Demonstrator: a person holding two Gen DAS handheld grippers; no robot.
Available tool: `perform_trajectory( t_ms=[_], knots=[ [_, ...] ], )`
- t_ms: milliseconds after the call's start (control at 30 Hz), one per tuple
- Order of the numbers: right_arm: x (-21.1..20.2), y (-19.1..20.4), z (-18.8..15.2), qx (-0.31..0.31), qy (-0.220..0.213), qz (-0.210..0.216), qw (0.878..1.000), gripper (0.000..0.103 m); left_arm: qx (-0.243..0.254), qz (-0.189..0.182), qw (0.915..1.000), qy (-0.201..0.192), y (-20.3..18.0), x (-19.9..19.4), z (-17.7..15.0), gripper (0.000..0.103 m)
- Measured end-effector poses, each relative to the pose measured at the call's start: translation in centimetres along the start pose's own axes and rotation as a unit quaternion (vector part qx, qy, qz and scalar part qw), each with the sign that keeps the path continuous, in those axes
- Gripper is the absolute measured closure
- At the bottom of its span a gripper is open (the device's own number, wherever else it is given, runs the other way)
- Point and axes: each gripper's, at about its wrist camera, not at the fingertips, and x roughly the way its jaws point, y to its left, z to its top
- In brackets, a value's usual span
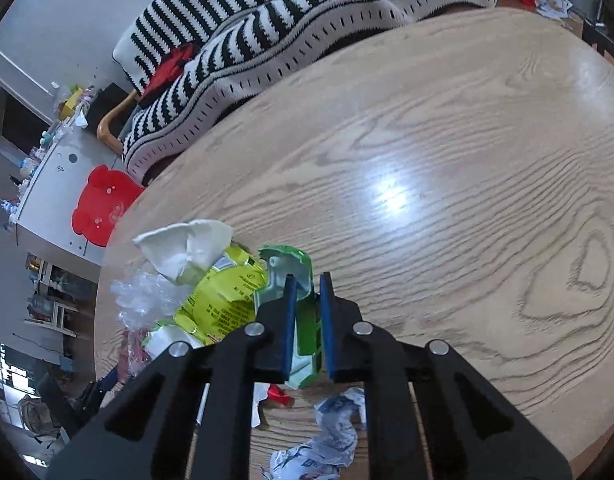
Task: Collect trash
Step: 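Grasp the red cigarette box with the left gripper while the right grasps the green wrapper, then carry the cigarette box and green wrapper over the bin and release both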
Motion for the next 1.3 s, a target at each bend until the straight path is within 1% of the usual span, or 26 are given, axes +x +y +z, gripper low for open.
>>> perform_trajectory(
  t_ms=[100, 200, 333, 467, 567, 700, 800, 867, 967, 1100, 1167, 1300],
  knots=[
    [-0.6, -0.3, 0.0, 0.004, -0.004, 0.003, 1.0, 0.091, -0.01, 0.004, 0.9999, -0.004, 0.6, -0.6, 0.1, 0.043],
    [-1.1, -0.4, -0.2, 0.006, -0.005, 0.007, 1.0, 0.091, -0.01, 0.017, 0.9998, -0.003, 1.0, -1.3, 0.2, 0.043],
    [-2.4, -0.3, -1.0, 0.0, -0.005, 0.015, 1.0, 0.091, -0.005, 0.009, 0.9999, -0.008, 1.0, -2.7, 0.1, 0.043],
    [-3.6, 0.3, -2.0, -0.014, -0.006, 0.021, 1.0, 0.091, 0.005, 0.001, 0.9997, -0.022, 0.9, -4.4, -0.5, 0.043],
    [-4.2, 0.9, -3.1, -0.026, 0.002, 0.027, 0.999, 0.091, 0.017, -0.009, 0.9991, -0.039, -0.1, -6.6, -1.3, 0.043],
    [-5.8, 1.7, -5.5, -0.053, 0.006, 0.033, 0.998, 0.091, 0.043, -0.052, 0.9958, -0.061, -2.7, -10.1, -3.1, 0.043],
    [-7.3, 2.1, -7.6, -0.069, 0.009, 0.038, 0.997, 0.091, 0.07, -0.09, 0.9913, -0.067, -5.2, -12.1, -4.8, 0.043],
    [-8.1, 2.4, -9.0, -0.08, 0.011, 0.04, 0.996, 0.091, 0.087, -0.108, 0.9882, -0.065, -6.8, -12.8, -5.8, 0.043],
    [-9.4, 2.5, -12.0, -0.105, 0.016, 0.042, 0.993, 0.091, 0.114, -0.134, 0.9831, -0.05, -9.2, -13.3, -7.6, 0.043],
    [-10.5, 1.8, -16.1, -0.133, 0.029, 0.035, 0.99, 0.091, 0.142, -0.146, 0.9784, -0.037, -10.9, -13.7, -9.9, 0.043],
    [-10.7, 1.5, -17.5, -0.139, 0.036, 0.036, 0.989, 0.091, 0.157, -0.152, 0.9756, -0.027, -11.7, -13.9, -11.4, 0.043],
    [-11.0, 0.6, -20.8, -0.155, 0.055, 0.028, 0.986, 0.091, 0.168, -0.152, 0.9741, -0.012, -12.3, -13.6, -13.4, 0.043]
  ],
)
